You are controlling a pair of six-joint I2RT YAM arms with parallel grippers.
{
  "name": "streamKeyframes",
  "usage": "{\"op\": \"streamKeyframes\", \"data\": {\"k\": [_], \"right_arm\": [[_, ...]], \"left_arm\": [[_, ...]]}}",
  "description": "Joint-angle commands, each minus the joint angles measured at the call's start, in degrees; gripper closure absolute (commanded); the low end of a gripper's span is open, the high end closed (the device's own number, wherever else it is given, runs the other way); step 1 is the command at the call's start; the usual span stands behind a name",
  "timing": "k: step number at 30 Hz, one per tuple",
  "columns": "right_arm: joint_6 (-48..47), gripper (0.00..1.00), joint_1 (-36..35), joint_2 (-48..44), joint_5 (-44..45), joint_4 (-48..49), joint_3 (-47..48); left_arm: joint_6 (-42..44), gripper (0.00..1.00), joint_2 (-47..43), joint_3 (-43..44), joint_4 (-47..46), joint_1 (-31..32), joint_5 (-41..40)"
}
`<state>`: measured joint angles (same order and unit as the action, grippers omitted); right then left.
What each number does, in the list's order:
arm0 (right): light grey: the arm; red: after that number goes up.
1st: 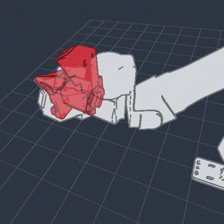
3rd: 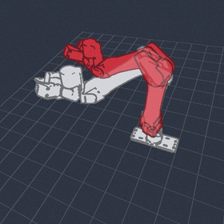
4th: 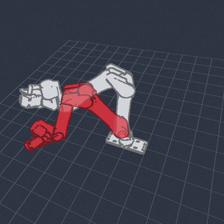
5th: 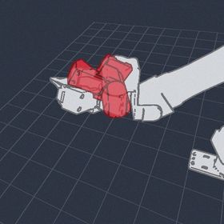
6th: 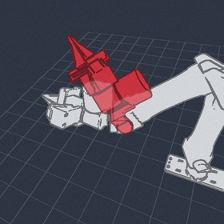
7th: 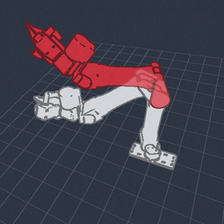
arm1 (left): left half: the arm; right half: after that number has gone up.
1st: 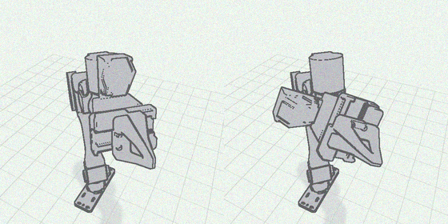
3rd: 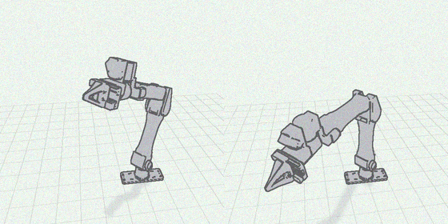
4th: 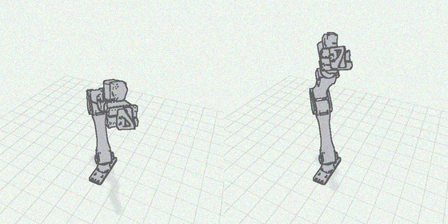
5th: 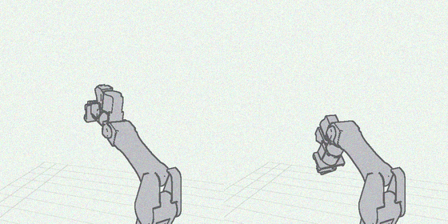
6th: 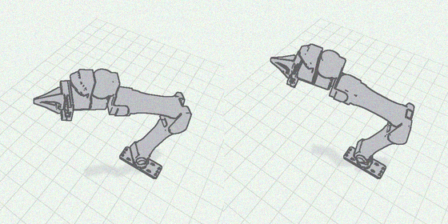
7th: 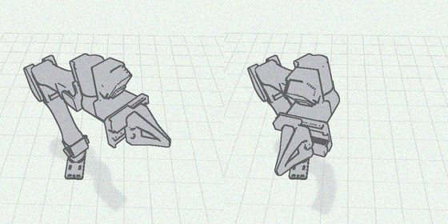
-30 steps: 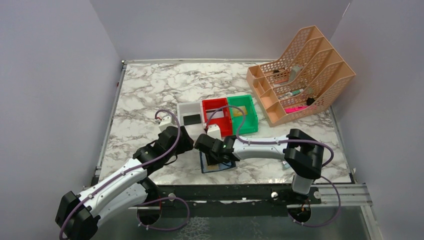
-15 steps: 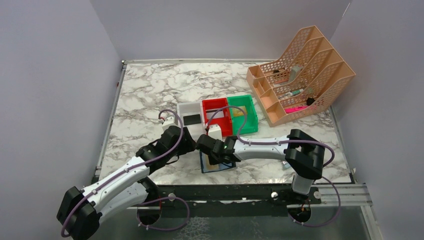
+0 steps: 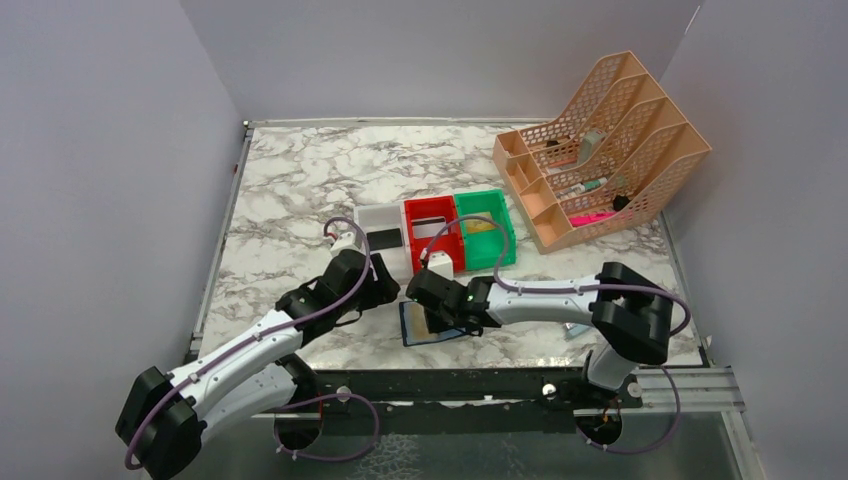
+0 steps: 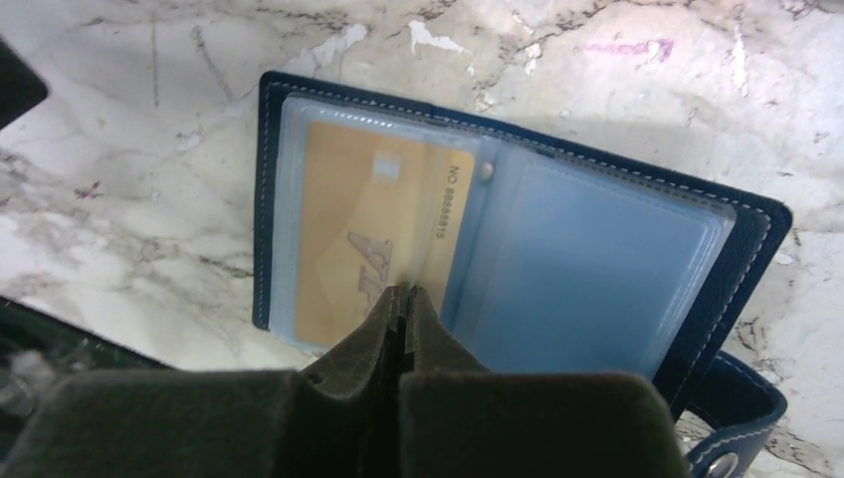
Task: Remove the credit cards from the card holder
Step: Remove the credit card from the card holder.
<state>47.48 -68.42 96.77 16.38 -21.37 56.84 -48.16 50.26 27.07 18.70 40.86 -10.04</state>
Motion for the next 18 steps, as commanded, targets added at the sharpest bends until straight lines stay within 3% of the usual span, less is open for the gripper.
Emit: {"op": "streamKeyframes", "data": {"k": [1, 5, 12, 18], "right_arm": [[-0.4, 0.99, 1.92, -4.37, -4.19, 4.8, -2.46], [-1.04, 0.97, 2.51, -5.44, -4.9, 5.26, -2.8], [-3.28, 0.48, 2.29, -2.26, -5.27, 2.33, 0.28], [-5.29, 0.4, 1.17, 0.1, -2.97, 0.67, 2.65]], "left_arm": [[1.58, 0.31, 0.36, 0.52, -3.32, -0.34, 4.13], [1.76, 0.31, 0.38, 0.37, -4.18, -0.39, 4.8], [-0.34, 0.3, -1.16, 0.83, 0.11, -0.34, -1.13], [-2.7, 0.28, -5.5, 1.35, 6.43, -0.34, -8.49]]}}
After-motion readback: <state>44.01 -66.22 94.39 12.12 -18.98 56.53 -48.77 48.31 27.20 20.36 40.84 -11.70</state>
